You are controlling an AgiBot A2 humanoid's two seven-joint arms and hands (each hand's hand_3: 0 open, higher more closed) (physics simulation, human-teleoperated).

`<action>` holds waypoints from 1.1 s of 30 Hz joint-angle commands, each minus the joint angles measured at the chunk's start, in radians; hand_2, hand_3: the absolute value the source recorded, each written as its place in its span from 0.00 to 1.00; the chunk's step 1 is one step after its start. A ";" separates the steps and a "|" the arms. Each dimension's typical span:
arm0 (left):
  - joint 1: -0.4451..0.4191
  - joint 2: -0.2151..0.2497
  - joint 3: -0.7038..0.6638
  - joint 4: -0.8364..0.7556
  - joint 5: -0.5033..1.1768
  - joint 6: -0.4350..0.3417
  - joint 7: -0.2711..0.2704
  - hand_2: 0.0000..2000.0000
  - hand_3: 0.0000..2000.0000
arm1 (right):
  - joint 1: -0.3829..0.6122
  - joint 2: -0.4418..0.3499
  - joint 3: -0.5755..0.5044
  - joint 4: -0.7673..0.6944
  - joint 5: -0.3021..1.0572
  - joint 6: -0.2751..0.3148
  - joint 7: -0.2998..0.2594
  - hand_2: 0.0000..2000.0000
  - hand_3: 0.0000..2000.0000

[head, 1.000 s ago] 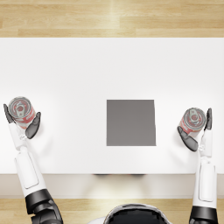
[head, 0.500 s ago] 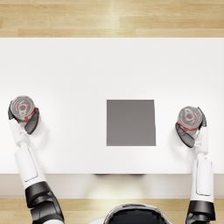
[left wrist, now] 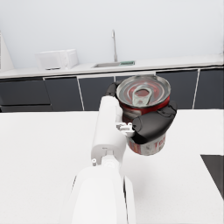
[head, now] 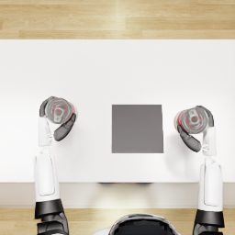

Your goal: Pick up the red can on the left and place it in the middle, then pick up the red can on the right and place it on top of the can in the middle

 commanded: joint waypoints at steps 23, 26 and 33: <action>0.132 0.175 0.612 0.178 0.001 -0.019 -0.154 1.00 0.76 | 0.081 -0.045 0.089 0.154 0.000 0.012 0.002 1.00 0.76; 0.132 0.186 0.605 0.213 0.001 -0.019 -0.167 1.00 0.76 | 0.081 -0.049 0.085 0.162 0.000 0.016 0.002 1.00 0.76; 0.118 0.201 0.596 0.269 0.001 -0.020 -0.175 1.00 0.76 | 0.098 -0.061 0.090 0.167 0.000 0.015 0.002 1.00 0.76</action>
